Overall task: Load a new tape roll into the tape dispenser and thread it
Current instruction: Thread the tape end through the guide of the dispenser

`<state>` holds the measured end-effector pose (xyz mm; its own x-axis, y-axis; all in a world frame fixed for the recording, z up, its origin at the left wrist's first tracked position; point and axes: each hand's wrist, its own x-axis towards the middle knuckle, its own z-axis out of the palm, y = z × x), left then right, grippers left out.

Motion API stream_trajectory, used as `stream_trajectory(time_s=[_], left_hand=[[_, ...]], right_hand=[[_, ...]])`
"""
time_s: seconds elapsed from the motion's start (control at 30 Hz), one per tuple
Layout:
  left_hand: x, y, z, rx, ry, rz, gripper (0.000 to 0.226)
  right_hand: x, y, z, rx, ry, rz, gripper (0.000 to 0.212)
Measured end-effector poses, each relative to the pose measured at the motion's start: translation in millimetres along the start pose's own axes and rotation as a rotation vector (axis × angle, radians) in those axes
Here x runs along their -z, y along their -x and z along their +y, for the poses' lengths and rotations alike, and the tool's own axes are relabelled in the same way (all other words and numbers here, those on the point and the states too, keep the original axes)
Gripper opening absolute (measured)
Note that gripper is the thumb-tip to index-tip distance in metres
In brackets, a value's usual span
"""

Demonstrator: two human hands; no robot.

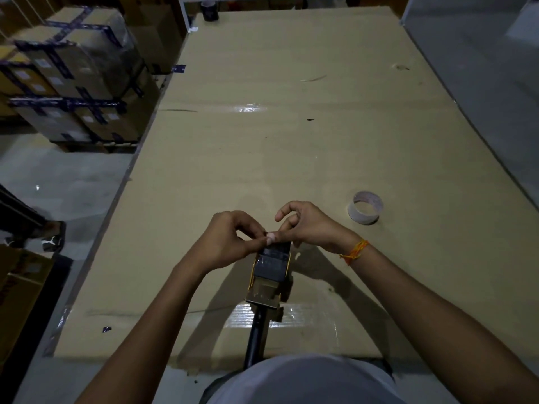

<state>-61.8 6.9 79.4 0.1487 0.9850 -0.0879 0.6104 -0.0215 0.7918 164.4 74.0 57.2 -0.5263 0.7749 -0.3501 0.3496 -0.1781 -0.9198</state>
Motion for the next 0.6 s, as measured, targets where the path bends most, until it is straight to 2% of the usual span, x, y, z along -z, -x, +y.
stream_trajectory(time_s=[0.17, 0.3, 0.5, 0.6], left_hand=[[13, -5, 19, -0.162, -0.286, -0.121, 0.012], [14, -15, 25, -0.304, -0.520, -0.273, 0.023], [15, -23, 25, -0.283, -0.493, -0.388, 0.021], [16, -24, 21, -0.203, -0.364, -0.389, 0.020]], right_hand=[[-7, 0, 1, -0.026, -0.036, -0.018, 0.045], [-8, -2, 4, -0.010, -0.055, -0.004, 0.044], [-5, -3, 10, 0.015, -0.065, 0.005, 0.044], [-4, -3, 12, 0.030, -0.086, 0.014, 0.043]])
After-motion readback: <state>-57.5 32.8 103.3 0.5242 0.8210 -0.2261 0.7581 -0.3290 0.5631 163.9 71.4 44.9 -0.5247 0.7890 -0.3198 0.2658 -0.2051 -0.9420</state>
